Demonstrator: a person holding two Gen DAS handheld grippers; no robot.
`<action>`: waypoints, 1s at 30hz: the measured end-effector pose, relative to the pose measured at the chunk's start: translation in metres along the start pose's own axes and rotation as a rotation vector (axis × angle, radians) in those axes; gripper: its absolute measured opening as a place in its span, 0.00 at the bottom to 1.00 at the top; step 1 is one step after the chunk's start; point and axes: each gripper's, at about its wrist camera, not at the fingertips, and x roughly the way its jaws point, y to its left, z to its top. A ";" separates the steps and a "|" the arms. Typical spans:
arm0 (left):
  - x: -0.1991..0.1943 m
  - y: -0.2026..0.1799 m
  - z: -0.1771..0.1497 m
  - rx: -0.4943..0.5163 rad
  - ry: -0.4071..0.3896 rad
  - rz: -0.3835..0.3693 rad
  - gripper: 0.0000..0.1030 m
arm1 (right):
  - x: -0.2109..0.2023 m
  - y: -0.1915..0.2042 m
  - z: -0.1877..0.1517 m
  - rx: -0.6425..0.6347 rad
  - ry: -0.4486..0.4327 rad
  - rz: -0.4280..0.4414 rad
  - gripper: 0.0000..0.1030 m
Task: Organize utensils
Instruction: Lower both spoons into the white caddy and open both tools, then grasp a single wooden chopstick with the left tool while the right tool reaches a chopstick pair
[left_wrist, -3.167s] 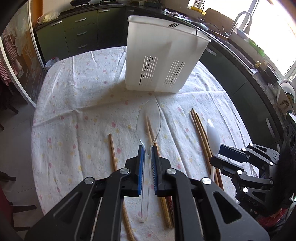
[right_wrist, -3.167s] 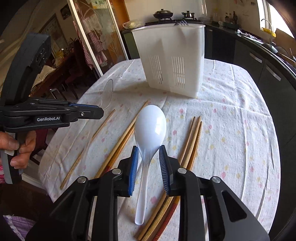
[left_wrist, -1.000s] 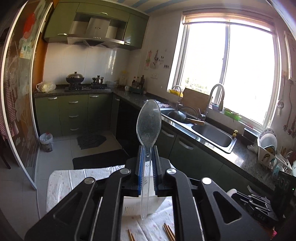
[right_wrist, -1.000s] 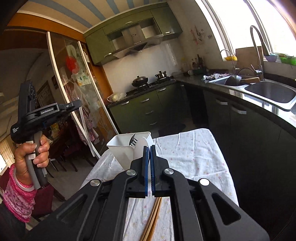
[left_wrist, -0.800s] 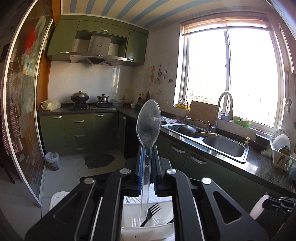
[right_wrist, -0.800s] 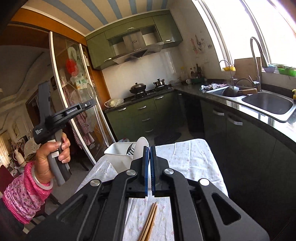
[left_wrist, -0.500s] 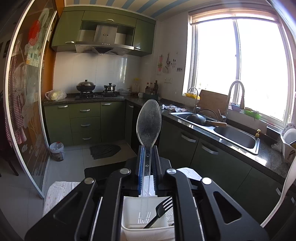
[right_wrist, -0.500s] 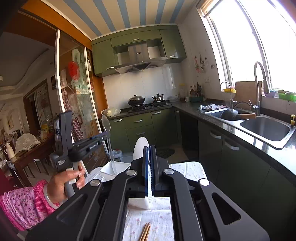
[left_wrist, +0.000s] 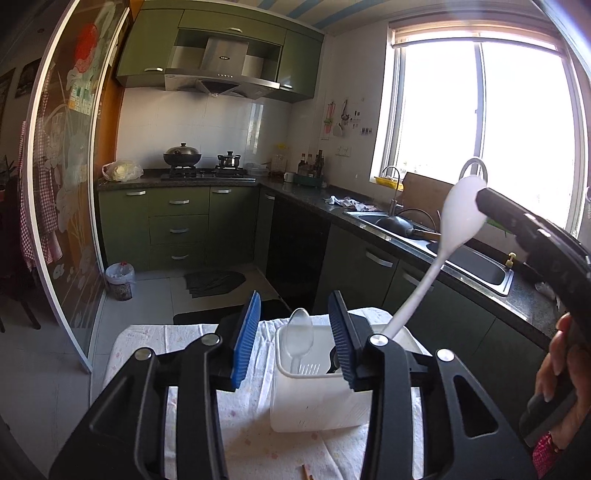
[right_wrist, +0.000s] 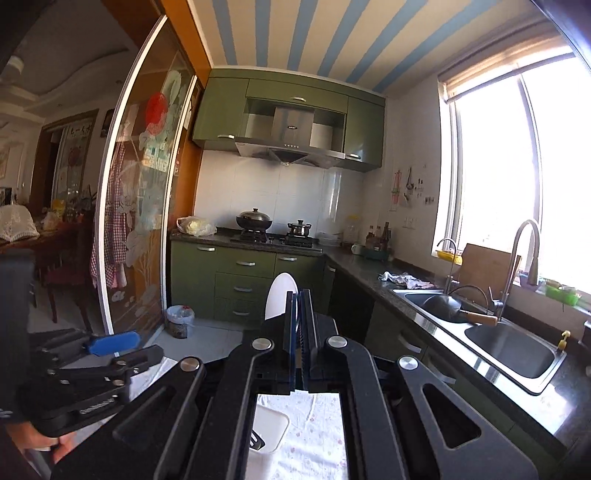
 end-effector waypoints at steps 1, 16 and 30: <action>-0.008 0.003 -0.003 0.006 -0.001 0.007 0.39 | 0.005 0.007 -0.004 -0.021 0.008 -0.008 0.03; -0.024 0.027 -0.092 -0.069 0.508 0.000 0.45 | -0.023 0.021 -0.032 -0.016 0.037 0.048 0.15; 0.005 0.019 -0.167 -0.095 0.872 0.103 0.32 | -0.128 -0.025 -0.083 0.015 0.160 0.113 0.29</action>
